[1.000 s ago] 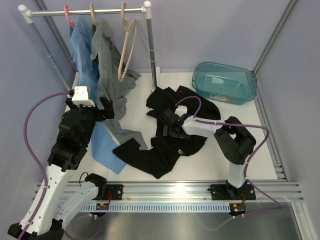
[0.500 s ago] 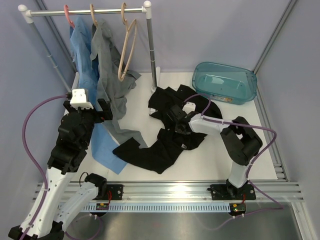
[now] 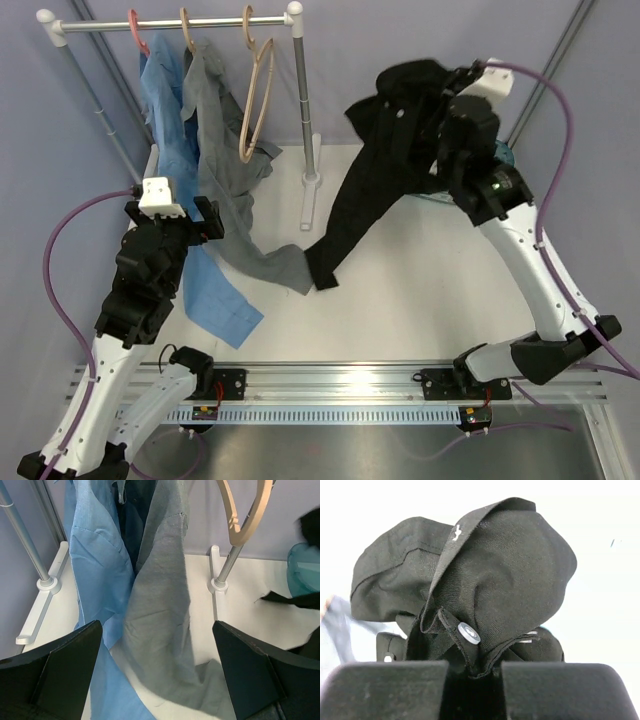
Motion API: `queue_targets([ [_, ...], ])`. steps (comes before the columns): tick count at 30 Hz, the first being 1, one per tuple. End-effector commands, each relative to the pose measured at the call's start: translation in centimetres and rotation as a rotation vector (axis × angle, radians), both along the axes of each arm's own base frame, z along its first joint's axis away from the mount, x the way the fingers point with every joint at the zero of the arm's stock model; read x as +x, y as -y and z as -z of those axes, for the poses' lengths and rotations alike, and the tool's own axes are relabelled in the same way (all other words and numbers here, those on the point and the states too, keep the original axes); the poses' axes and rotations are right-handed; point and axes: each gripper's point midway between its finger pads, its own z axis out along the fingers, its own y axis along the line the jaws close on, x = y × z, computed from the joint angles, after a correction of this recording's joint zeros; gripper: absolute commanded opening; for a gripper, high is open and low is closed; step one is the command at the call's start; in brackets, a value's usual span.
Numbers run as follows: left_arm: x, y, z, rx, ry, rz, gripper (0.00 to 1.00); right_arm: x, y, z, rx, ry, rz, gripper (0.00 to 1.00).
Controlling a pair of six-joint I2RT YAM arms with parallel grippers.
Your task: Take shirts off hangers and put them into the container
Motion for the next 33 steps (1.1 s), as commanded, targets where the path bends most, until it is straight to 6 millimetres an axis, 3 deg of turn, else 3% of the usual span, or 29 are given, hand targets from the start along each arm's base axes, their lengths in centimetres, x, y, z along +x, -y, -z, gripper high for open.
queue_targets([
  [1, 0.5, -0.6, -1.1, -0.008, 0.05, -0.04, 0.99, 0.9, 3.7, -8.1, -0.105, 0.177, 0.1, 0.0],
  [2, 0.5, -0.7, -1.2, -0.009, 0.052, -0.041, 0.99, 1.3, 4.9, -9.6, -0.134, 0.212, 0.133, 0.0],
  [3, 0.5, -0.6, -1.1, -0.008, 0.05, -0.041, 0.99, 1.0, 5.8, -12.3, -0.121, 0.273, 0.156, 0.0],
  [4, 0.6, -0.7, -1.0, -0.007, 0.049, -0.044, 0.99, 2.1, 5.9, -12.7, -0.132, 0.283, 0.158, 0.0],
  [5, 0.6, -0.7, -1.0, -0.007, 0.049, -0.044, 0.99, 2.6, 7.3, -13.7, -0.137, 0.307, 0.188, 0.0],
  [6, 0.6, -0.7, -1.0, -0.01, 0.049, -0.044, 0.99, 2.1, 7.9, -16.4, -0.119, 0.369, 0.195, 0.0],
  [8, 0.7, -0.7, -0.8, -0.006, 0.042, -0.047, 0.99, 3.7, 8.5, -17.5, -0.155, 0.399, 0.198, 0.0],
  [10, 0.8, -0.7, -0.8, -0.006, 0.039, -0.049, 0.99, 4.3, 8.6, -20.1, -0.158, 0.467, 0.199, 0.0],
  [11, 0.9, -0.7, -0.7, -0.005, 0.036, -0.049, 0.99, 3.3, 9.5, -22.6, -0.15, 0.529, 0.217, 0.0],
  [12, 0.9, -0.7, -0.7, -0.005, 0.036, -0.051, 0.99, 5.2, 8.9, -21.9, -0.166, 0.521, 0.19, 0.0],
  [14, 0.9, -0.7, -0.6, -0.008, 0.035, -0.051, 0.99, 5.1, 9.3, -23.7, -0.155, 0.585, 0.193, 0.0],
  [19, 1.1, -0.6, -0.3, -0.006, 0.023, -0.052, 0.99, 5.8, 9.3, -25.7, -0.131, 0.711, 0.146, 0.0],
  [24, 1.3, -0.6, 0.0, -0.006, 0.016, -0.053, 0.99, 7.4, 9.2, -26.5, -0.138, 0.813, 0.13, 0.0],
  [26, 1.3, -0.5, 0.1, -0.007, 0.014, -0.051, 0.99, 7.5, 10.1, -27.1, -0.127, 0.852, 0.142, 0.0],
  [31, 1.5, -0.4, 0.2, -0.005, 0.008, -0.047, 0.99, 10.1, 11.7, -25.3, -0.077, 0.847, 0.146, 0.0],
  [33, 1.5, -0.4, 0.4, -0.003, 0.003, -0.05, 0.99, 11.8, 12.5, -23.1, -0.066, 0.792, 0.176, 0.0],
])
